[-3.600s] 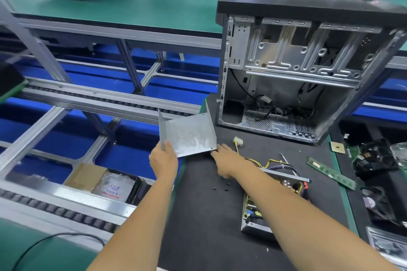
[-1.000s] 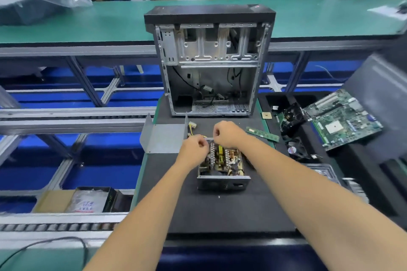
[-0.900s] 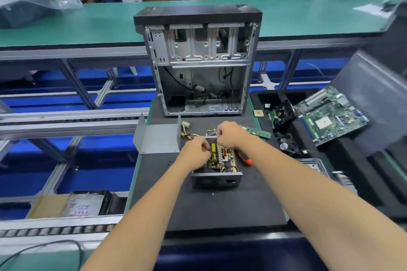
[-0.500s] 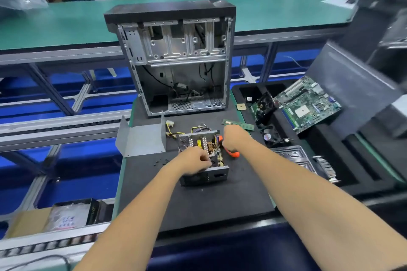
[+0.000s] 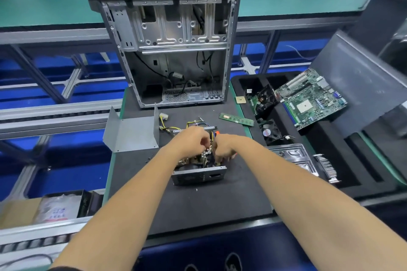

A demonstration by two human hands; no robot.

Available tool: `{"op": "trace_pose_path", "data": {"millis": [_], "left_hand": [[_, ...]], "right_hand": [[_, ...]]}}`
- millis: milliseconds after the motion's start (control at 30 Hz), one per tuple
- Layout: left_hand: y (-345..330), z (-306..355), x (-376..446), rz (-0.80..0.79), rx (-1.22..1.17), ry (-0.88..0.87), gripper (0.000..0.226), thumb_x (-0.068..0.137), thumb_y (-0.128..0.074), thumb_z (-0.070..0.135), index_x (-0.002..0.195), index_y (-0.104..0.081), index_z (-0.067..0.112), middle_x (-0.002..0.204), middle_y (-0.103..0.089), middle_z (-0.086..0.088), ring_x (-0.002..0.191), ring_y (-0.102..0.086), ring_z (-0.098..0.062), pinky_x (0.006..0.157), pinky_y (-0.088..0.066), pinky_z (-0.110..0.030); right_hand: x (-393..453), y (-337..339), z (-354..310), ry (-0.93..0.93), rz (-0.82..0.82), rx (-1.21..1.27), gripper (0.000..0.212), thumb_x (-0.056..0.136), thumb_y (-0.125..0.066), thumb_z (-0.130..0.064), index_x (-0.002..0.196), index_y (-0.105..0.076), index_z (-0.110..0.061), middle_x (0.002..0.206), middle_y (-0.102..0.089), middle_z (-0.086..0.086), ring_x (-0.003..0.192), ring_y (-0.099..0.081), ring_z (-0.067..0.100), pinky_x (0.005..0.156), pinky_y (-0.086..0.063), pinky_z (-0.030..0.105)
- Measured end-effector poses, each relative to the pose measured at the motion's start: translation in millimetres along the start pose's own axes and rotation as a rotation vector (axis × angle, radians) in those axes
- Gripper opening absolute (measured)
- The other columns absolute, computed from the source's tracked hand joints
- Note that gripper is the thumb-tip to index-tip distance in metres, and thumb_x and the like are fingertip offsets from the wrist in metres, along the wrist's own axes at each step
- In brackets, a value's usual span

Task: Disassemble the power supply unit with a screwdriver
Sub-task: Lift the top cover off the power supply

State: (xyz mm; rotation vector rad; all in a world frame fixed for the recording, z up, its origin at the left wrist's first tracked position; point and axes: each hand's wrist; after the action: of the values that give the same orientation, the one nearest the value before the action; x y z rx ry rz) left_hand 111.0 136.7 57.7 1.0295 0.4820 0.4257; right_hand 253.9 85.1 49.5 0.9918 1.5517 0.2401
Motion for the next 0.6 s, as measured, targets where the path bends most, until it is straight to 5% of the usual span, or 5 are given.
{"op": "trace_pose_path", "data": {"millis": [133, 333, 433, 500, 600], "left_hand": [[-7.4, -3.7, 3.2, -0.019, 0.013, -0.054, 0.012, 0.079, -0.061, 0.012, 0.079, -0.068, 0.021, 0.079, -0.054, 0.011, 0.084, -0.052, -0.013, 0.076, -0.046, -0.031], [-11.4, 2.2, 12.8, -0.071, 0.05, -0.139, 0.01, 0.078, -0.067, 0.019, 0.086, -0.072, 0.023, 0.089, -0.061, 0.006, 0.089, -0.053, -0.015, 0.083, -0.041, -0.031], [-17.0, 3.4, 14.4, -0.104, 0.081, -0.108, 0.016, 0.077, -0.065, 0.018, 0.089, -0.073, 0.026, 0.092, -0.067, 0.007, 0.097, -0.057, -0.015, 0.088, -0.04, -0.032], [-18.2, 2.6, 15.2, -0.126, 0.117, -0.11, 0.017, 0.076, -0.069, 0.03, 0.092, -0.072, 0.027, 0.093, -0.066, 0.007, 0.096, -0.054, -0.013, 0.088, -0.038, -0.031], [-18.5, 0.8, 16.1, -0.162, 0.182, -0.121, 0.027, 0.07, -0.074, 0.037, 0.093, -0.066, 0.027, 0.093, -0.058, 0.008, 0.093, -0.045, -0.012, 0.085, -0.034, -0.032]], "right_hand": [[2.8, 2.1, 5.6, 0.009, -0.127, 0.021, 0.022, 0.086, -0.052, 0.001, 0.103, -0.067, 0.003, 0.08, -0.067, 0.011, 0.057, -0.062, 0.016, 0.052, -0.049, 0.025], [3.0, 0.9, 11.4, 0.013, -0.25, 0.194, 0.02, 0.086, -0.051, 0.016, 0.08, -0.064, 0.003, 0.072, -0.061, 0.011, 0.049, -0.062, 0.012, 0.053, -0.055, 0.019], [5.8, -1.7, 14.6, -0.017, -0.246, 0.261, 0.019, 0.086, -0.049, 0.019, 0.089, -0.066, 0.011, 0.074, -0.06, 0.012, 0.057, -0.062, 0.018, 0.059, -0.055, 0.019], [6.7, -4.2, 14.4, -0.037, -0.232, 0.292, 0.019, 0.087, -0.051, 0.017, 0.083, -0.063, 0.004, 0.078, -0.06, 0.014, 0.063, -0.062, 0.021, 0.063, -0.056, 0.022], [9.5, -7.0, 10.4, -0.078, -0.19, 0.358, 0.012, 0.09, -0.056, 0.007, 0.099, -0.059, 0.001, 0.089, -0.061, 0.02, 0.067, -0.064, 0.023, 0.068, -0.055, 0.024]]}}
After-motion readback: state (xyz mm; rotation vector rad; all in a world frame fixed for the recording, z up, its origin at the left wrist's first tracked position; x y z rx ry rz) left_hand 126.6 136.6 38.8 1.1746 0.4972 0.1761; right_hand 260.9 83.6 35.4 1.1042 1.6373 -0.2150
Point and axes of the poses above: each hand's wrist, its own x-axis towards the middle knuckle, its own y-axis out of the back of the hand, z = x × y
